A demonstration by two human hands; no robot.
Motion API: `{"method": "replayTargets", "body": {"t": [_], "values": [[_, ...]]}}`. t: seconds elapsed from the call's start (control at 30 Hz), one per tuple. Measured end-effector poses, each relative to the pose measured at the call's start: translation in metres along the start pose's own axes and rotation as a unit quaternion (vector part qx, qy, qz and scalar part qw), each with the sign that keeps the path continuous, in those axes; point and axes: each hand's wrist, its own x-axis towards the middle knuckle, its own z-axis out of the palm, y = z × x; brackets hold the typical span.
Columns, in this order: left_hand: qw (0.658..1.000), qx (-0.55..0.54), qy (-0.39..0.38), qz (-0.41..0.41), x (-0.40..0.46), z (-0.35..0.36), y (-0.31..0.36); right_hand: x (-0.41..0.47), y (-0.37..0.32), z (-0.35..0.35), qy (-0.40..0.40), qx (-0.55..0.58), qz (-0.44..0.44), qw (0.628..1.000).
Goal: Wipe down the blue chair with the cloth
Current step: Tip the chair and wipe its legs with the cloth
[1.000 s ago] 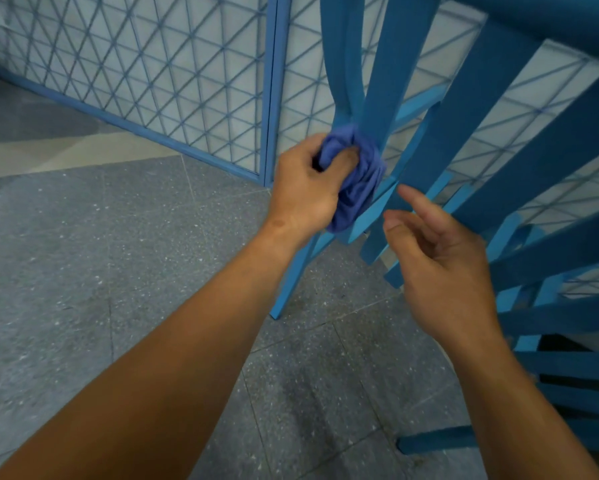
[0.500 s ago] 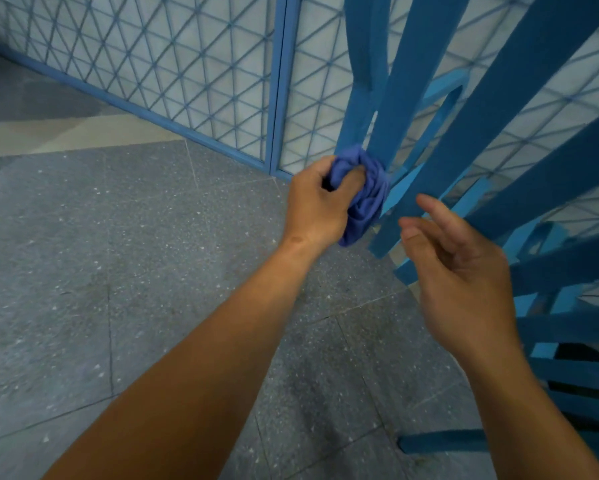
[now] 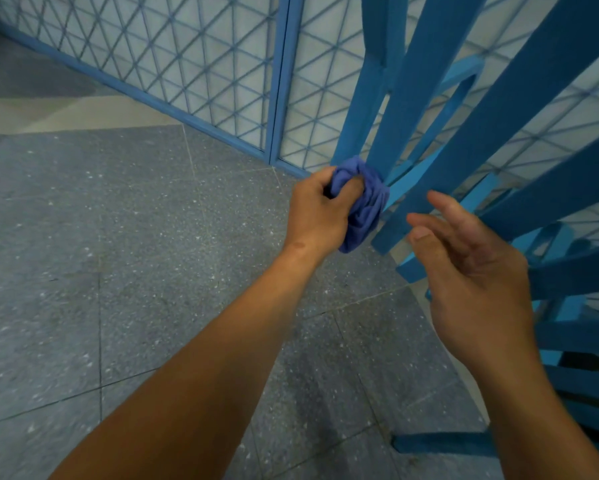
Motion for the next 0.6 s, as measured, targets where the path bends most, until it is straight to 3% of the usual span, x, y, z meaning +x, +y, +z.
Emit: {"method": "replayTargets", "body": {"t": [0.1, 0.27, 0.47, 0.6], "values": [[1.0, -0.019, 0.011, 0.019, 0.003, -0.001, 0.004, -0.001, 0.0, 0.002, 0.003, 0.002, -0.003, 1.0], [0.996, 0.053, 0.009, -0.066, -0.004, 0.0, -0.016, 0.002, -0.002, 0.002, -0.008, 0.011, -0.001, 1.0], [1.0, -0.008, -0.006, 0.027, 0.004, -0.005, 0.015, 0.004, 0.002, 0.003, -0.009, 0.028, -0.003, 1.0], [0.998, 0.059, -0.009, -0.035, 0.003, -0.006, -0.008, 0.004, 0.002, 0.004, -0.002, 0.029, 0.001, 1.0]]}}
